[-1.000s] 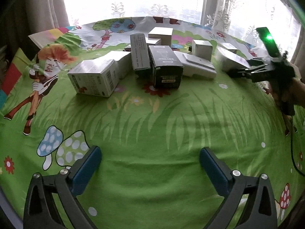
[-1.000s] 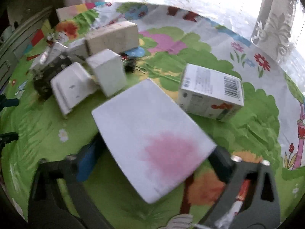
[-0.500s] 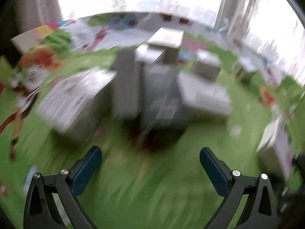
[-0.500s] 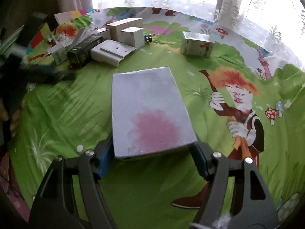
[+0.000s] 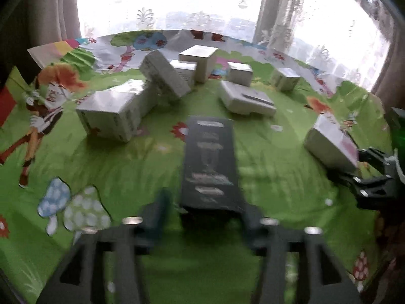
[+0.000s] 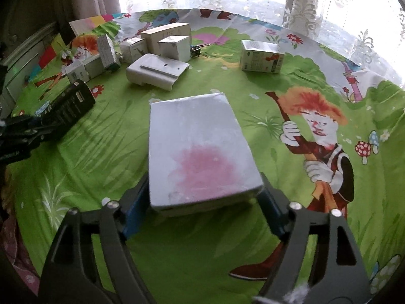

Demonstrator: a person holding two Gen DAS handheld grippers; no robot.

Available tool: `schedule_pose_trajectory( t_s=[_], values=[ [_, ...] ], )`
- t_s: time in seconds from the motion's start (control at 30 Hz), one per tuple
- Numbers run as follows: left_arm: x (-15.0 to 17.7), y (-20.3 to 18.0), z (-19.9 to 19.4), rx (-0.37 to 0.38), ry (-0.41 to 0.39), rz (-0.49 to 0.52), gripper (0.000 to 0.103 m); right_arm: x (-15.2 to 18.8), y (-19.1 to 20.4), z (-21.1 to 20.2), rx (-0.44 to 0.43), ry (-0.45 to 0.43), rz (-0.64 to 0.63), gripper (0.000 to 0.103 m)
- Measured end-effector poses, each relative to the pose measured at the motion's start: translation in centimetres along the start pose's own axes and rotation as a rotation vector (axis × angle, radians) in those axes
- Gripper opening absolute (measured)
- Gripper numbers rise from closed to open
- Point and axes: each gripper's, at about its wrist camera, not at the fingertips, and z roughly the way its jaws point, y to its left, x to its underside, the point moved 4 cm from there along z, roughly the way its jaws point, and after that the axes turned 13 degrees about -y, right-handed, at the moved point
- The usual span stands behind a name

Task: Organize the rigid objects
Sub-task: 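Grasp the pink-stained white box with the right tool while the left tool grasps the black DORMI box, then lift both held boxes and carry them toward the storage box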

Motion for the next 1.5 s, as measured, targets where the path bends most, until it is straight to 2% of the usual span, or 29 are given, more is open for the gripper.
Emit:
schedule_pose_trajectory(
  t_s=[0.03,0.07,0.17,0.23,0.3,0.4,0.47,0.5,0.53,0.6,0.63,0.7,0.97,1.07,1.1,1.17,1.23,1.27,1.3,1.37,1.4,1.43,1.5],
  values=[
    [-0.1,-0.1,0.3,-0.011,0.004,0.0,0.094,0.0,0.1,0.1,-0.007,0.004,-0.004,0.092],
    [-0.3,0.0,0.6,-0.017,0.004,0.005,0.096,0.0,0.2,0.2,-0.011,0.009,-0.012,0.094],
    [-0.5,-0.3,1.9,-0.024,0.02,0.043,0.096,-0.4,-0.2,0.8,-0.013,0.018,-0.01,0.096],
    [-0.6,-0.7,2.1,0.007,0.023,0.062,0.098,-0.8,-0.8,1.4,-0.006,0.022,0.0,0.097],
    [-0.7,-0.9,2.6,-0.005,0.037,0.087,0.102,-1.2,-1.1,1.9,-0.007,0.027,0.003,0.099],
    [-0.6,-1.2,2.9,-0.005,0.046,0.097,0.103,-1.5,-0.8,2.3,-0.012,0.023,-0.005,0.099],
    [-0.6,-1.2,2.8,-0.007,0.045,0.096,0.103,-1.7,-0.6,2.4,-0.018,0.017,-0.016,0.093],
    [-0.6,-1.1,2.7,-0.014,0.042,0.095,0.099,-1.8,-0.5,2.3,-0.027,0.006,-0.023,0.086],
    [-0.7,-1.2,2.5,-0.018,0.03,0.093,0.093,-2.0,-0.2,2.1,-0.038,-0.007,-0.033,0.069],
    [-0.8,-1.5,1.9,-0.009,-0.012,0.104,0.044,-2.1,0.7,1.9,-0.011,-0.02,-0.065,0.068],
    [-0.6,-1.8,1.5,-0.011,-0.03,0.122,0.04,-2.0,1.1,1.9,-0.007,-0.018,-0.058,0.068],
    [-0.5,-2.1,1.4,-0.029,-0.035,0.145,0.04,-1.7,2.0,1.5,0.001,-0.014,-0.024,0.068],
    [-0.5,-1.6,1.2,-0.007,-0.03,0.128,0.04,-0.8,5.1,-0.1,0.054,-0.009,0.009,0.068],
    [0.3,-2.2,0.0,0.015,-0.012,0.085,0.04,-0.1,6.6,-1.3,0.065,-0.017,0.034,0.068],
    [0.5,-2.3,-0.9,0.041,-0.016,0.046,0.04,0.1,7.2,-2.2,0.075,-0.04,0.051,0.068],
    [0.1,-2.9,-2.9,0.044,-0.059,0.028,0.04,-0.2,8.0,-4.0,0.076,-0.115,0.085,0.068],
    [-1.4,-4.0,-6.3,0.031,-0.169,0.068,0.04,-1.1,8.4,-7.9,0.134,-0.281,0.135,0.068],
    [-2.1,-4.4,-7.9,0.023,-0.226,0.084,0.04,-1.7,8.5,-10.3,0.144,-0.391,0.159,0.068],
    [-3.3,-5.1,-10.3,0.018,-0.315,0.103,0.04,-2.3,8.7,-12.9,0.162,-0.5,0.171,0.068],
    [-4.9,-6.1,-14.2,0.011,-0.45,0.124,0.04,-3.3,9.4,-17.5,0.234,-0.681,0.133,0.069],
    [-5.7,-6.7,-16.4,0.005,-0.529,0.137,0.04,-3.7,9.8,-19.1,0.255,-0.75,0.108,0.069],
    [-6.1,-6.9,-17.7,0.003,-0.575,0.145,0.04,-4.1,10.3,-21.2,0.286,-0.828,0.079,0.069],
    [-7.0,-7.7,-20.6,0.004,-0.67,0.156,0.04,-4.7,11.0,-23.9,0.334,-0.919,0.046,0.069]
  ],
)
